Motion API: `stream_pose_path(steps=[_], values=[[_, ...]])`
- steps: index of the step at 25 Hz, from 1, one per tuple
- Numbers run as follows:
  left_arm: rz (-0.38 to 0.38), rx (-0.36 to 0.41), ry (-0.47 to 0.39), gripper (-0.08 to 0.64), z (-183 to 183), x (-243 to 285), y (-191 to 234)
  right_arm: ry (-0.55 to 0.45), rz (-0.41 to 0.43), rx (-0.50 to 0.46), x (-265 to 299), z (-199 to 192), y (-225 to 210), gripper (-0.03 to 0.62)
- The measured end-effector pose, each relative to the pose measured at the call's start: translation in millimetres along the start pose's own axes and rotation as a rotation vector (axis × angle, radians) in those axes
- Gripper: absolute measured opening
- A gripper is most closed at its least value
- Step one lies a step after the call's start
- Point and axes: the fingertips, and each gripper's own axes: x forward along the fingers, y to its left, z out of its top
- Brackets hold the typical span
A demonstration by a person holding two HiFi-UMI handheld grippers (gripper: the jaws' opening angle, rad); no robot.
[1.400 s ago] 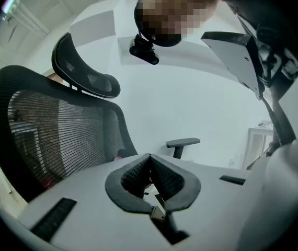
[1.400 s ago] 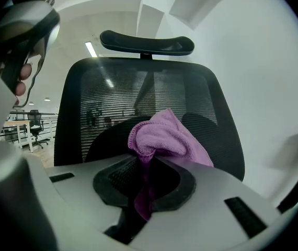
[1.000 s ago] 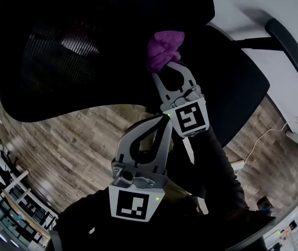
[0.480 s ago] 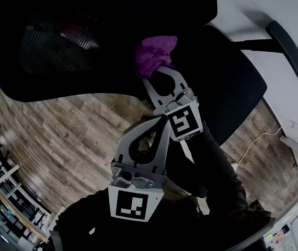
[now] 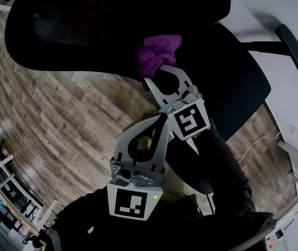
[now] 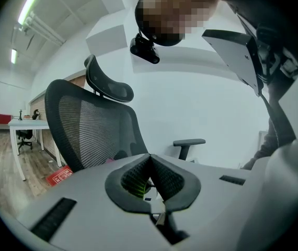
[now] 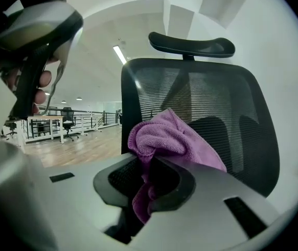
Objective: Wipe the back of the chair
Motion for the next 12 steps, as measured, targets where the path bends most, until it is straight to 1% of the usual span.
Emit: stream_pose_path(steps=[5,12], values=[[0.011,0.007,-0.009,0.009,1.8,-10.5,2.2,0.007,0.053,-0.027,0.5,2.4,18.0,0.044],[0.008,0.017,-0.016,0.009,1.4,-20.7,4.5,0.022,0.077,-0.061,3.1,2.6,27.0,0.044]])
